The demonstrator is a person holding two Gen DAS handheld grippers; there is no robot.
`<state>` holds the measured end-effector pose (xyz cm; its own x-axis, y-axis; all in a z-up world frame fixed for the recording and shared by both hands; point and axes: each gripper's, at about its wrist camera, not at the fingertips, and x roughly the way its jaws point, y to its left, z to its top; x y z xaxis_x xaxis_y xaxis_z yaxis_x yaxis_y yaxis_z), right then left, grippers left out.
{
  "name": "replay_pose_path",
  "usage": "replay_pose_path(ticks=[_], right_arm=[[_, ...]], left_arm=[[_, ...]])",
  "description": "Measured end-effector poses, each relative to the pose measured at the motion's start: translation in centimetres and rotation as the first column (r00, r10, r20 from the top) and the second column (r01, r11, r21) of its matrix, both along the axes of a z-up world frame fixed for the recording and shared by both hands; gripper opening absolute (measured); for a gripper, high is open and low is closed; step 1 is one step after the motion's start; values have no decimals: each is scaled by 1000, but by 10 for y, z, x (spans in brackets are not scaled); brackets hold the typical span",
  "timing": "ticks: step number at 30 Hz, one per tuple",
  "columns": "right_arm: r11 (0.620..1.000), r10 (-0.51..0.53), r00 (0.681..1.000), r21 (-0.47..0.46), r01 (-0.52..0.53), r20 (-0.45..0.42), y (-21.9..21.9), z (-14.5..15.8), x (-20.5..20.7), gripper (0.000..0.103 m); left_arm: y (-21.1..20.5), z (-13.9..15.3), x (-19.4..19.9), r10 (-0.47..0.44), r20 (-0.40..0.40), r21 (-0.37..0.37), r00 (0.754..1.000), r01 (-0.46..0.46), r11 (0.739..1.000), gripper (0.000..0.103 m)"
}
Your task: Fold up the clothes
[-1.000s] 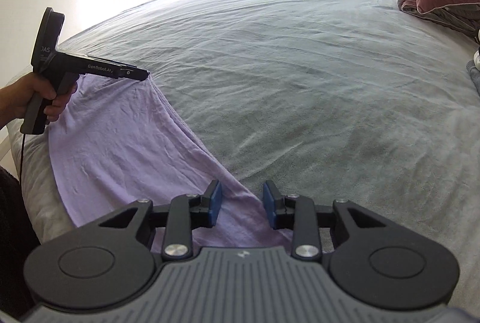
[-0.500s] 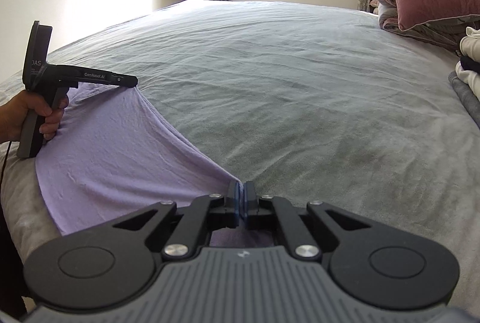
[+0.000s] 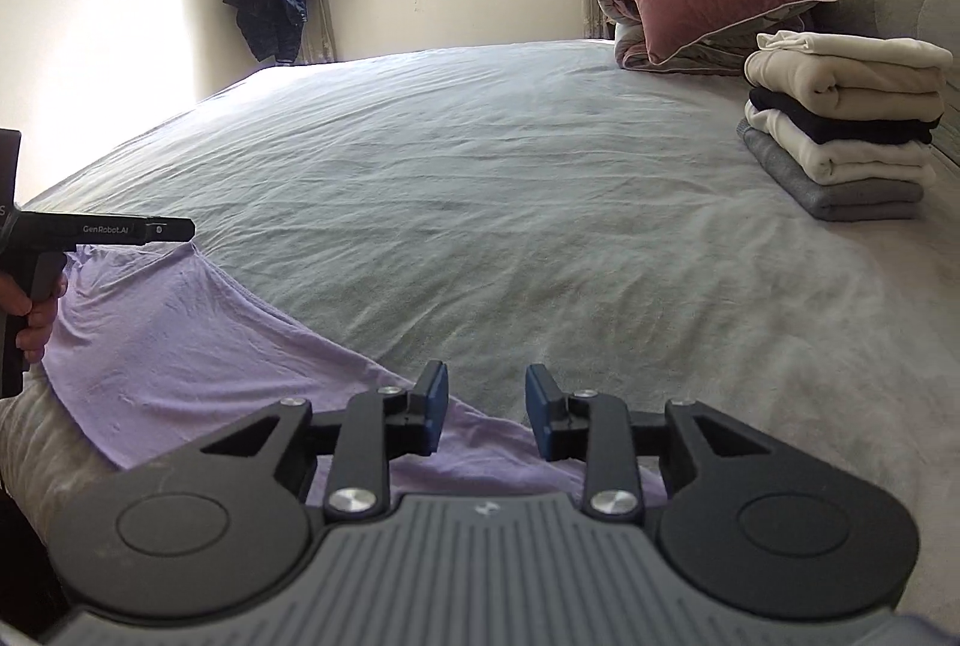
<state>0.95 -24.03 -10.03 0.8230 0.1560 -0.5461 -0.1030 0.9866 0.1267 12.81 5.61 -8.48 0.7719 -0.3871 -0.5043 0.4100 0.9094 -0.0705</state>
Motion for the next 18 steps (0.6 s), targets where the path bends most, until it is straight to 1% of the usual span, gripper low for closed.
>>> replay_pose_path(ticks=[2,4,6,7,8,9,11,12,13,14,17,18], right_arm=[[1000,11,1000,11,-11,-11,10,-7,-3,33],[999,27,999,17,-27,-21,20,-15,-4,33],[999,42,999,3,-42,-30,29,-23,-3,33],[999,36,999,-9,-37,-29,29,-26,-1,31],[1000,18,1000,-8,-18,-23,24,-28,2,27],[1000,-9,1000,10,9,-16,15,-30,4,26],[994,-81,997,70,82,-18,-6,-32,9,21],[987,-126,992,101,127,-20,-17,-31,8,21],[979,-163,986,119,164,-21,-24,-29,7,22],[977,-181,983,116,181,-13,-25,-27,3,33],[975,-198,980,110,194,29,-17,-19,-16,35],[977,-192,981,105,188,32,-11,-21,-20,36]], left_arm=[[-17,-3,-18,-65,6,-7,998,65,998,59],[-31,-10,-34,-132,15,1,991,132,991,60],[-44,-22,-48,-195,21,38,981,194,980,60],[-50,-29,-53,-219,20,61,976,218,974,60],[-52,-35,-56,-227,13,74,974,225,972,60],[-54,-43,-59,-231,-6,79,973,231,970,60],[-53,-50,-63,-231,8,83,973,229,970,61],[-53,-49,-64,-238,12,86,971,236,968,61],[-51,-48,-63,-242,10,77,970,241,968,62],[-49,-47,-63,-244,7,60,970,243,968,63],[-40,-47,-63,-244,-3,17,970,244,970,63],[-36,-47,-64,-246,-7,10,969,246,969,64]])
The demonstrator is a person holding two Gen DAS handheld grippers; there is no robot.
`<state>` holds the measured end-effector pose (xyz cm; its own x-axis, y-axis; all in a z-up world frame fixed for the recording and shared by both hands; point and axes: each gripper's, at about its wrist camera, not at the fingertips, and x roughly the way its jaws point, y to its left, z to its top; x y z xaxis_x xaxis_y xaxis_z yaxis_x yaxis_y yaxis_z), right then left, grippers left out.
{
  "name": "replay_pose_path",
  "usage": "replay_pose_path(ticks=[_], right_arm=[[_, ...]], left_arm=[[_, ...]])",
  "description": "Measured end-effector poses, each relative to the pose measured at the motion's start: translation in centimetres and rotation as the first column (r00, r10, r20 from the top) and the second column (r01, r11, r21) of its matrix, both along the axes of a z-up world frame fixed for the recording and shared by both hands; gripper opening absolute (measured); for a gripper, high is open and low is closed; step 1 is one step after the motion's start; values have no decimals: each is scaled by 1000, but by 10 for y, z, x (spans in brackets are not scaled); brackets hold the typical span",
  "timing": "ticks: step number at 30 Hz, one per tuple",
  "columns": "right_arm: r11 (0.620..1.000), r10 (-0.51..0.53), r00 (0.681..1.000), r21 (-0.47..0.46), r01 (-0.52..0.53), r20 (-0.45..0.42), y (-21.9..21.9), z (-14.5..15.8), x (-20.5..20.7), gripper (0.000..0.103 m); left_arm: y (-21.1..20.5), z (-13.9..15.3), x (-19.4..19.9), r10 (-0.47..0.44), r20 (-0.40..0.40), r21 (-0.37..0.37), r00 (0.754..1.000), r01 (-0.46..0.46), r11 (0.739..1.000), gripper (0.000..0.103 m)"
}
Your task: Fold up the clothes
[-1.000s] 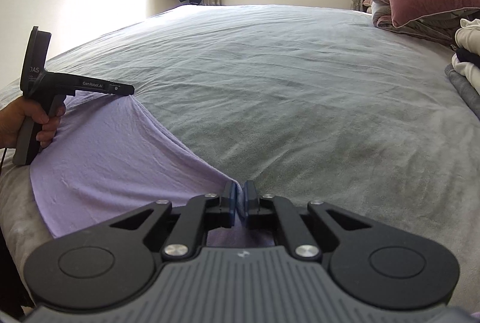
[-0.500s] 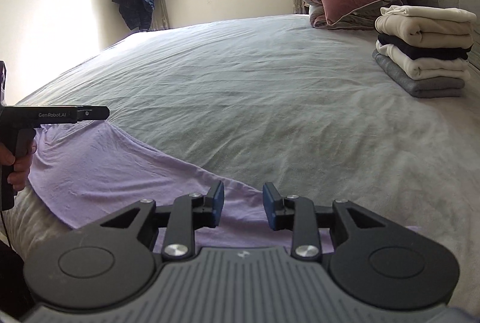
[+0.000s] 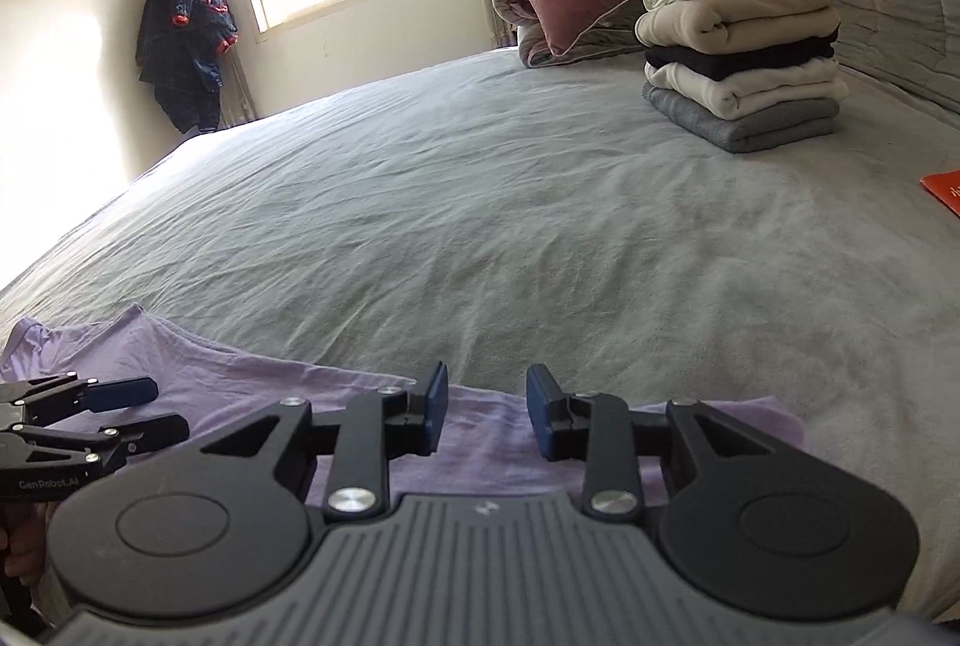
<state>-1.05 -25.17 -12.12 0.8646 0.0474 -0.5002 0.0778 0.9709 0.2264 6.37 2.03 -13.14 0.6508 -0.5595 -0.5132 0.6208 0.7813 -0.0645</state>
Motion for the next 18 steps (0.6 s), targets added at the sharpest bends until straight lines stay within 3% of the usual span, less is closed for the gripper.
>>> replay_pose_path(ticks=[3,7,11,16,18], right_arm=[[1000,-4,1000,-29,4,-11,13,-13,-6,42],[999,-32,999,-27,33,41,15,-25,-12,45],[998,-9,998,-67,13,56,21,-25,-12,55],[991,-1,998,-134,8,56,32,-27,-10,62],[991,-7,999,-135,14,53,32,-27,-9,64]], left_arm=[[15,0,-3,9,-1,-5,1000,-9,1000,64],[52,0,-9,46,13,-16,999,-45,999,64],[106,-2,-11,163,9,-33,987,-163,986,64],[182,0,1,388,-26,-77,921,-388,918,64],[204,3,8,503,-25,-72,864,-504,861,64]])
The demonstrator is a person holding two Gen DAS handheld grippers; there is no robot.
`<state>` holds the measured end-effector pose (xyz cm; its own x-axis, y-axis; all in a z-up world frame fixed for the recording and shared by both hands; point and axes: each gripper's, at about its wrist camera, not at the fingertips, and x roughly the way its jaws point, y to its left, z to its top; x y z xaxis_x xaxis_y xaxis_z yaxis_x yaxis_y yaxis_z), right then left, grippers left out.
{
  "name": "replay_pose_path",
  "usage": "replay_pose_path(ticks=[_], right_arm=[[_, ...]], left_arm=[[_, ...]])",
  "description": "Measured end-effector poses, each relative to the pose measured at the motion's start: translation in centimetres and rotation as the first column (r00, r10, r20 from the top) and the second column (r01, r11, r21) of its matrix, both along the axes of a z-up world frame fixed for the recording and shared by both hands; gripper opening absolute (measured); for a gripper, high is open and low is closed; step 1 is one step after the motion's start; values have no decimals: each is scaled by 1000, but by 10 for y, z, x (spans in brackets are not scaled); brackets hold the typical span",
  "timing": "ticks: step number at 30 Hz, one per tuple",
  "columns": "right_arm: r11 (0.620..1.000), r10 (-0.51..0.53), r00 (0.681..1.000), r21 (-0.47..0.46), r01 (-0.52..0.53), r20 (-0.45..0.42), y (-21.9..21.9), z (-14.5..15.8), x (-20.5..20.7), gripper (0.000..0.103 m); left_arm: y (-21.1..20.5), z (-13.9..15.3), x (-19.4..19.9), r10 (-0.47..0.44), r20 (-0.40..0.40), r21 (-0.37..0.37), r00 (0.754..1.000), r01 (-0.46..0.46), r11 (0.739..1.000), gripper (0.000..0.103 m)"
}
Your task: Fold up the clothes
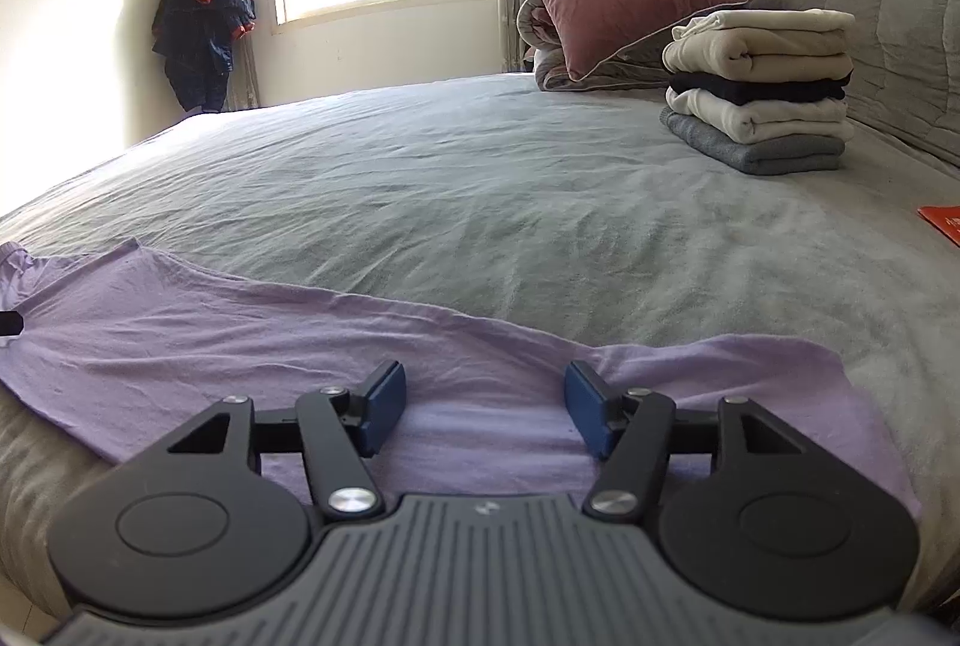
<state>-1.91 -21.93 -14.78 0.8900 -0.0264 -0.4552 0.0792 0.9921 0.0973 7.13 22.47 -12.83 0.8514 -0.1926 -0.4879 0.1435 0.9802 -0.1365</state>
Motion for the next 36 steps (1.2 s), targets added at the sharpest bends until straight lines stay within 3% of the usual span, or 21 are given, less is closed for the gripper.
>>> replay_pose_path(ticks=[4,7,9,11,14,17,21,22,23,25,27,30,36], right_arm=[[1000,-6,1000,11,6,2,-1,0,-1,64],[1000,-7,1000,6,7,7,-1,0,-3,67],[1000,-12,1000,0,12,14,0,1,-5,70],[1000,-20,1000,-6,20,22,1,2,-8,73],[999,-37,999,-14,38,32,0,2,-11,74],[999,-46,998,-17,46,31,-4,1,-13,77],[998,-58,998,-21,59,28,-8,-1,-16,78],[998,-61,998,-20,61,27,-9,-1,-17,78],[998,-63,998,-18,63,26,-10,-1,-17,78],[998,-66,998,-15,66,24,-11,-1,-18,79],[998,-64,998,-24,64,23,-10,-3,-18,80],[997,-55,998,-53,56,22,-6,-5,-18,83],[997,-36,999,-62,38,30,-7,-9,-22,84]], left_arm=[[45,4,13,203,-22,-101,979,-204,974,64],[49,12,16,299,-26,-115,954,-300,947,63],[43,20,13,243,3,-166,970,-239,957,63],[24,26,11,156,53,-152,986,-146,977,64],[-6,26,11,36,90,-65,995,-30,997,67],[-28,16,23,-34,37,8,999,33,999,68],[-37,9,42,-16,-75,97,997,24,995,65],[-35,13,44,-21,-73,96,997,28,995,60],[-33,20,47,-30,-67,88,997,36,995,44],[-29,30,55,-44,-74,77,996,50,996,32],[-34,36,73,-68,-102,99,992,78,992,32],[-41,18,106,-51,-190,220,980,93,971,26],[-16,15,144,30,-165,338,986,28,941,26]])
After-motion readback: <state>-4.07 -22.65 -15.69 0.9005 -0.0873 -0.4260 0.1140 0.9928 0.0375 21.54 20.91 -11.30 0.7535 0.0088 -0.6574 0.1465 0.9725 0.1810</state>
